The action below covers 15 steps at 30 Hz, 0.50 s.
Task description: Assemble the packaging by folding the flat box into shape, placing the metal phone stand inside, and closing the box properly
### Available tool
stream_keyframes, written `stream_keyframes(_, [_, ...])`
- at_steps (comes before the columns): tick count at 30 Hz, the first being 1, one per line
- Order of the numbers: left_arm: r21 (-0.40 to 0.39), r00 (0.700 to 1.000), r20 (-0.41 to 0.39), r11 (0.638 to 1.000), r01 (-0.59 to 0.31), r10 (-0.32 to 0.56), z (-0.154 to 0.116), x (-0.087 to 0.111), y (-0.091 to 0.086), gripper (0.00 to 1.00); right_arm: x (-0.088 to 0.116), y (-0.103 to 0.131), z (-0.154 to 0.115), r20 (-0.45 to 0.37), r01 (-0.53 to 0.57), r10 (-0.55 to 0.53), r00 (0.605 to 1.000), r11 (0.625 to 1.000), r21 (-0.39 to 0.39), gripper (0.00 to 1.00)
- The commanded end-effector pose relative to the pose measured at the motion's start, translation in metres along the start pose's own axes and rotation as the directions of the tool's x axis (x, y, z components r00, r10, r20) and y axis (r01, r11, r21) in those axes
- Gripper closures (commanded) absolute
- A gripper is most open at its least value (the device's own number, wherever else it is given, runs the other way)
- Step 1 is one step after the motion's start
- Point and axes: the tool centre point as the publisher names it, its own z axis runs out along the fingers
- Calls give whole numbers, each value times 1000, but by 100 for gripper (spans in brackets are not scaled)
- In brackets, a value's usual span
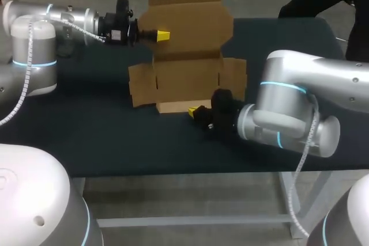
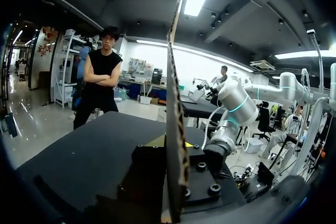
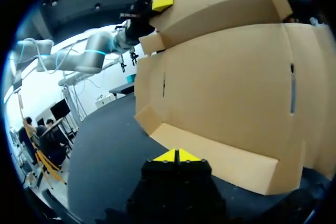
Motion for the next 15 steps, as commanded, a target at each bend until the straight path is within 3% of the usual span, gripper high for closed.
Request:
stream_keyframes(1, [0,1000,-5,1000,0,0,-1,-1,1,100,0,-3,8,26,0,0,1000,1000,-15,100])
stream_keyframes(15, [0,1000,-5,1000,0,0,-1,-1,1,100,-6,-3,17,48,2,-1,999,1000,-14,100])
